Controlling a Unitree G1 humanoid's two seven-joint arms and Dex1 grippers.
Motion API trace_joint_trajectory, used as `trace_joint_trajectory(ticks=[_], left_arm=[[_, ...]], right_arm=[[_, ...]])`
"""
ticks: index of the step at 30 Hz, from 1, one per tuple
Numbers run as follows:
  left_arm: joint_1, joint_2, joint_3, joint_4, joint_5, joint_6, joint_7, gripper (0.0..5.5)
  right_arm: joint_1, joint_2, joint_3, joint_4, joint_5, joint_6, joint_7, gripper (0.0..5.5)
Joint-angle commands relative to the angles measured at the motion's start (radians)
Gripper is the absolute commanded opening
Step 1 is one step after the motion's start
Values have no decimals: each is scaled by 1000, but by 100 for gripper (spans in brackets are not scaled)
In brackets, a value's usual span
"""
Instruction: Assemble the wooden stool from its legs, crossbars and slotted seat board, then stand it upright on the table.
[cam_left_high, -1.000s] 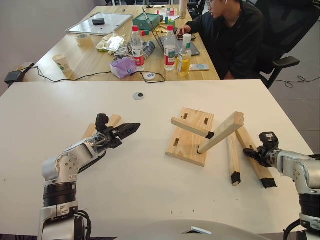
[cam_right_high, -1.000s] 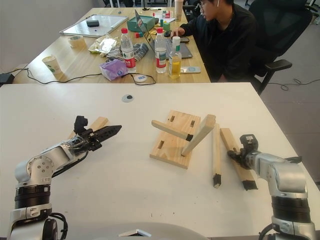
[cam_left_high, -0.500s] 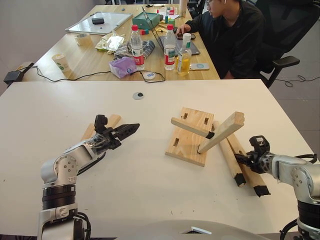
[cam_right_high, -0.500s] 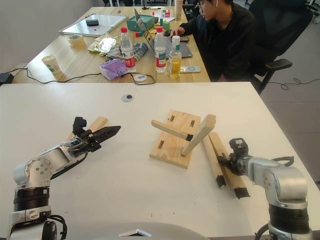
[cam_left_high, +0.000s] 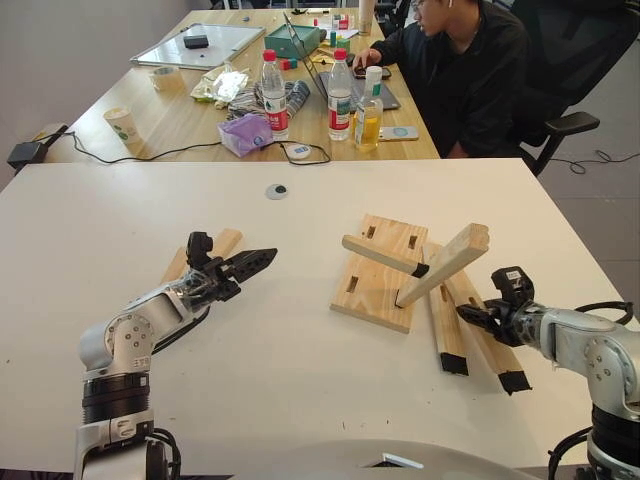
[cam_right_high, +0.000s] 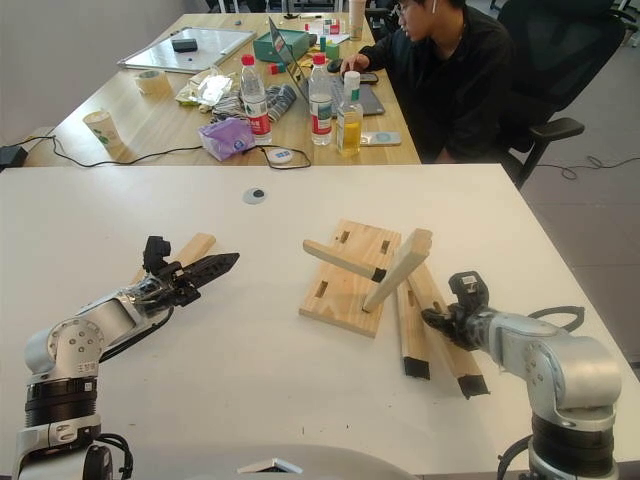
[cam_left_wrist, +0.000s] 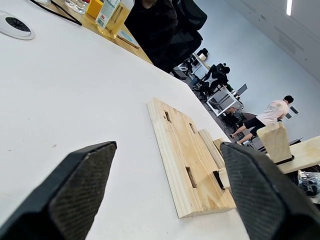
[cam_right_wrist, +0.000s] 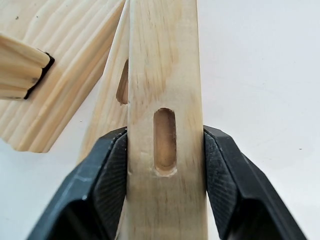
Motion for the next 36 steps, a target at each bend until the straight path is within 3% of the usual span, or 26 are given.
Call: trace_joint_trajectory(ticks=[1, 6, 14, 21, 27, 30, 36], left_arm=[[-3, 10, 4, -4, -1, 6, 10, 382], [-3, 8, 1, -5, 0, 1, 11, 382], [-29, 11, 20, 1, -3, -13, 22, 382], [-334, 16, 66, -51, -76, 12, 140, 382], [-704, -5, 54, -76, -299, 127, 183, 382], [-767, -56, 33, -19, -357, 146, 200, 382], [-765, -144, -51, 5, -339, 115, 193, 382]], right_arm=[[27, -12, 32, 7, -12, -9, -6, 204], [84, -138, 113, 135, -96, -186, 6, 203], [-2, -137, 55, 165, -91, -228, 9, 203], [-388, -130, -58, 220, 13, -276, 80, 203], [-887, -330, -21, 442, 154, -399, 400, 203], [-1063, -270, -11, 514, 278, -376, 500, 203], [-1091, -142, -11, 499, 467, -291, 495, 203]])
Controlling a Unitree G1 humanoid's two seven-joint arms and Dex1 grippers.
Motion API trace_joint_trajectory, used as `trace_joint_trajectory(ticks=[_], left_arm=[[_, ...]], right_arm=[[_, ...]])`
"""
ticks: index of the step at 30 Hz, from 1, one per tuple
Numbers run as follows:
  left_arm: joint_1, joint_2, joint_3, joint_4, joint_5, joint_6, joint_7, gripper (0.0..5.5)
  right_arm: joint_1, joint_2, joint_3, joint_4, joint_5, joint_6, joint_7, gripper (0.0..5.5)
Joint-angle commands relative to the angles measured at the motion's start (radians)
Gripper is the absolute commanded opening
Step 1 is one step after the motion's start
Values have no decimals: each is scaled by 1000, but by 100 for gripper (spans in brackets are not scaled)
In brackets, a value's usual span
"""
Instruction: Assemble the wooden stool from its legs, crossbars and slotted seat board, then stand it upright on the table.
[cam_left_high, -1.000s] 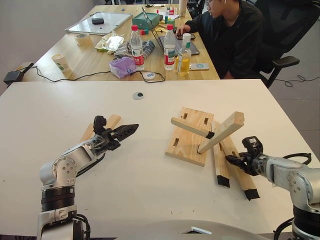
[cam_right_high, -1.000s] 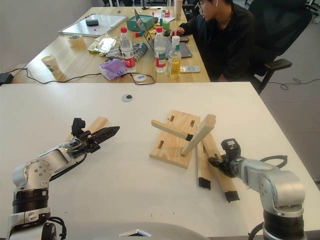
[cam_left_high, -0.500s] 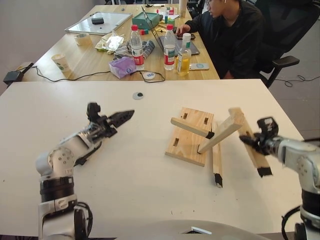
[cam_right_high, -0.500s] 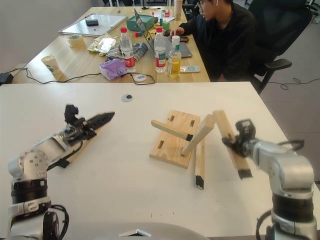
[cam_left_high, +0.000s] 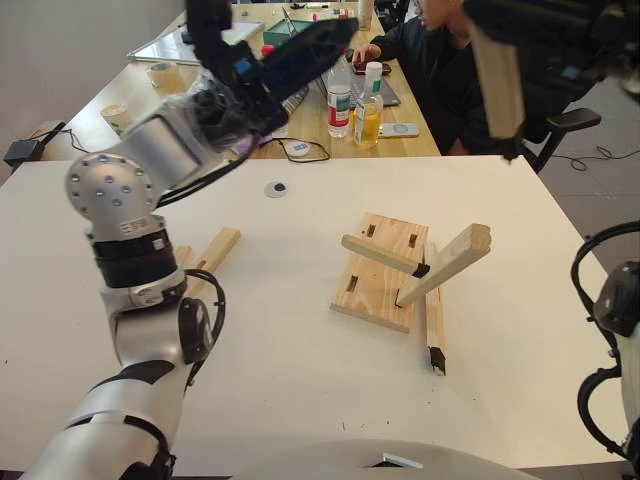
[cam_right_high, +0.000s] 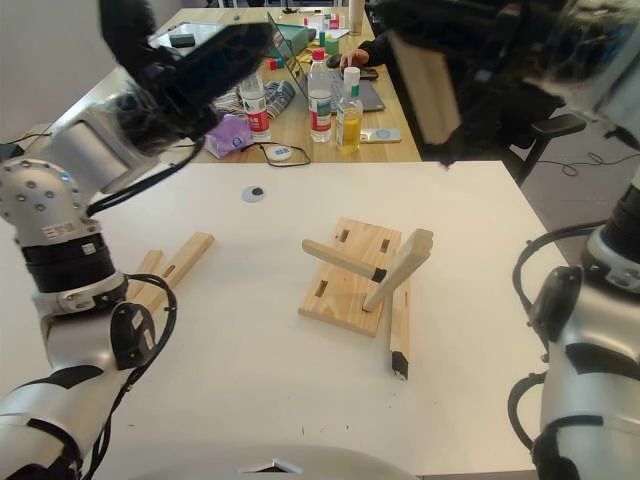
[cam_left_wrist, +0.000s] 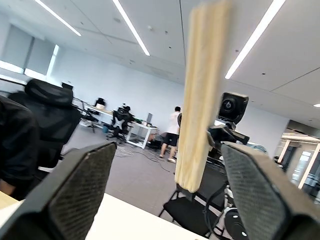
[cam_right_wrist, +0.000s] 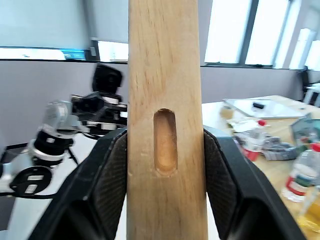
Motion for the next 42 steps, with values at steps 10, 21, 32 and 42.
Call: trace_joint_trajectory(ticks=[10, 21, 32, 42], left_arm=[[-11, -69, -10, -58, -122, -2, 30, 382], [-43, -123, -19, -49, -229, -33, 70, 382], [-31, -127, -36, -67, -281, -47, 88, 294], [-33, -116, -46, -66, -274, -58, 83, 237]], right_arm=[[25, 51, 10, -68, 166, 80, -81, 203], [69, 76, 20, -93, 276, 120, -146, 203], [74, 76, 17, -86, 334, 109, -214, 203], [68, 65, 18, -77, 368, 96, -249, 203]])
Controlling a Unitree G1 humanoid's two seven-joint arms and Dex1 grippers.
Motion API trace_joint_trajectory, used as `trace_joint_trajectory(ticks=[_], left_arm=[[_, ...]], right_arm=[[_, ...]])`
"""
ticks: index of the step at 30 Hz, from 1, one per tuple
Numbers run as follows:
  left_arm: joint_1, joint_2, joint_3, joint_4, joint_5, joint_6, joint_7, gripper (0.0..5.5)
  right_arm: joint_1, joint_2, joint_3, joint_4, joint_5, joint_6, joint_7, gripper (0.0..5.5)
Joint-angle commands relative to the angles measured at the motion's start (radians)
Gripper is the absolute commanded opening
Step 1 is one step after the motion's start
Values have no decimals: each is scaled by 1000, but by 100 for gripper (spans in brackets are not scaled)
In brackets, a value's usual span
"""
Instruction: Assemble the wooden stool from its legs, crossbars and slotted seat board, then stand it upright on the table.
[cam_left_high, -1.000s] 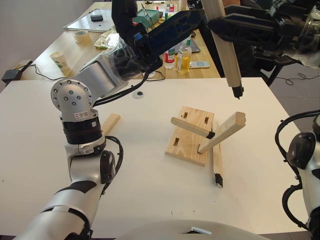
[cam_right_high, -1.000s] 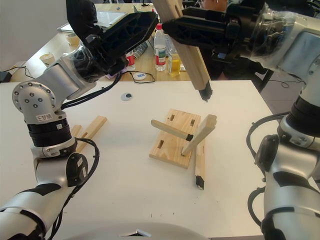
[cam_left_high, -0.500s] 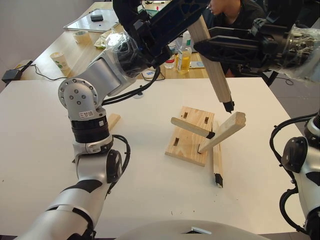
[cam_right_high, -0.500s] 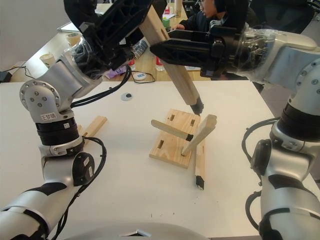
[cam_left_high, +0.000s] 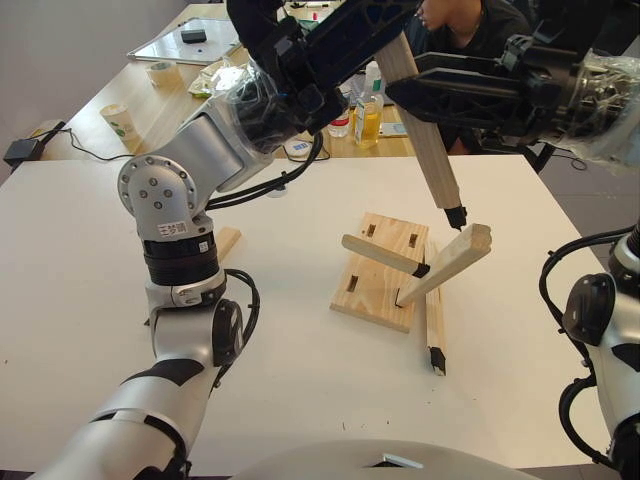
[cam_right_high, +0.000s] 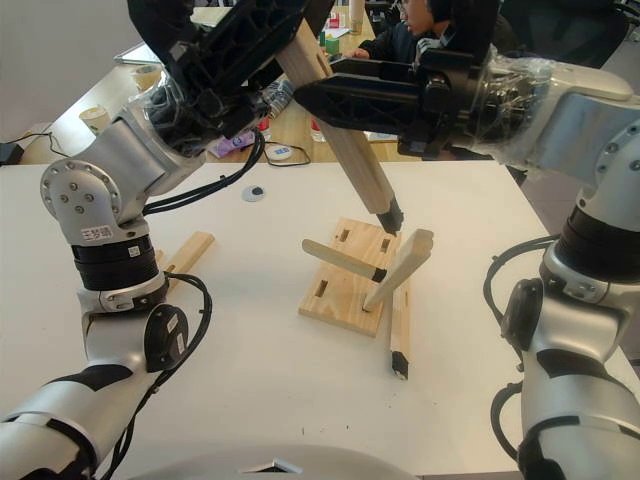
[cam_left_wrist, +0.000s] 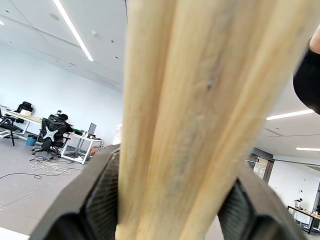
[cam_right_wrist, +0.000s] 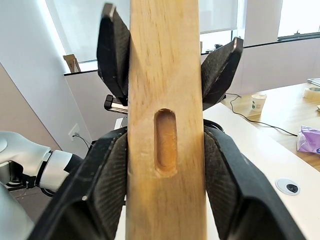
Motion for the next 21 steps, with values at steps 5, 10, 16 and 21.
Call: trace_joint_trajectory(ticks=[5, 10, 16, 21], left_arm=[[-11, 32, -22, -12, 43, -17, -29, 217], [-14, 121, -5, 41, 147, -52, -125, 206], [22, 208, -13, 108, 320, -145, -269, 204], [155, 300, -29, 231, 547, -331, -452, 204]], right_arm=[[7, -3, 1, 18, -16, -27, -42, 285], [16, -57, 19, 16, -86, -81, 11, 362], [12, -96, 28, 77, -193, -154, 64, 362], [-2, -112, 43, 219, -316, -237, 91, 362]])
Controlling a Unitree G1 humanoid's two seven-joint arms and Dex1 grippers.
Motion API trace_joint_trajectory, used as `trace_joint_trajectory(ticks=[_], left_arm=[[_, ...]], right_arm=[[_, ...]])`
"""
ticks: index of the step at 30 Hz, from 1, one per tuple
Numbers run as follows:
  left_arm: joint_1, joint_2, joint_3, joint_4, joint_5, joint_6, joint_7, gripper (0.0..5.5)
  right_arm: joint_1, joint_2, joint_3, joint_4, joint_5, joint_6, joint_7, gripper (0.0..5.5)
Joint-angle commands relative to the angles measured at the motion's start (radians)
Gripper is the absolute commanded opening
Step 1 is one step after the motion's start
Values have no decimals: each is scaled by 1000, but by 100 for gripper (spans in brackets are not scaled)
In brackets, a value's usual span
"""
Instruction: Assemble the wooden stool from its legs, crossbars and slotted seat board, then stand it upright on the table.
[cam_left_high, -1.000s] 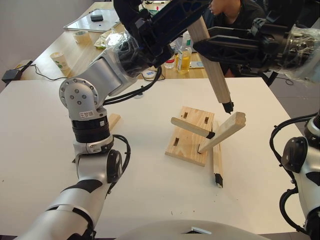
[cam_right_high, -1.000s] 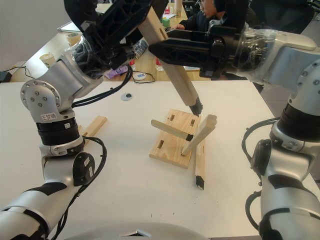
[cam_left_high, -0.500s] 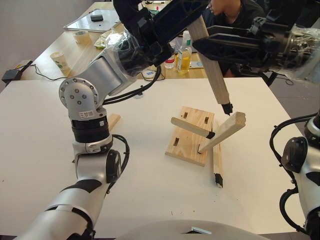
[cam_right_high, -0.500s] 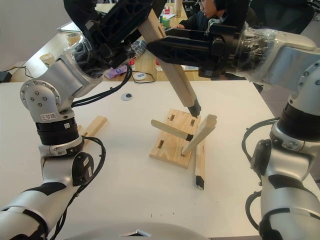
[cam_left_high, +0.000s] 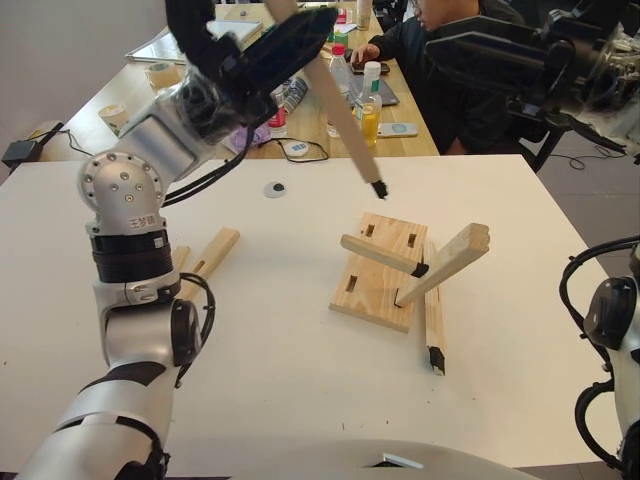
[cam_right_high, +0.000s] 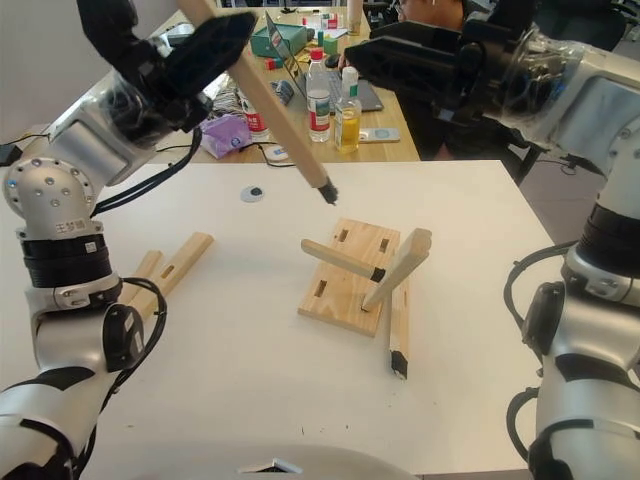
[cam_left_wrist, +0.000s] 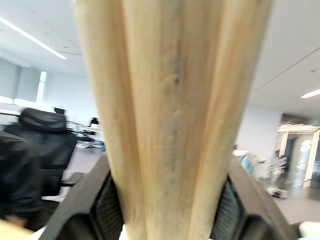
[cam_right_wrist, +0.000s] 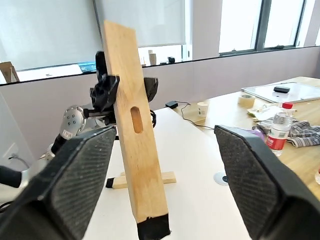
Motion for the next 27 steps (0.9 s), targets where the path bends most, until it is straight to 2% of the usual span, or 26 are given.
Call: trace_joint_trajectory(ticks=[1, 7, 14, 19, 27], left_arm=[[88, 47, -9, 108, 148, -142, -105, 204], [268, -7, 18, 215, 249, -318, -206, 204], [486, -139, 54, 179, 234, -386, -188, 204], [508, -223, 104, 143, 169, -382, -140, 204], [525, -305, 11, 195, 253, -425, -169, 204]], right_arm=[[-15, -25, 19, 69, -67, -45, 32, 362], [-61, -25, 55, 198, -167, -99, 110, 362], [-149, -15, 127, 361, -281, -146, 234, 362], [-179, -4, 159, 422, -341, -170, 299, 362], [-181, 10, 160, 458, -388, -190, 342, 362]])
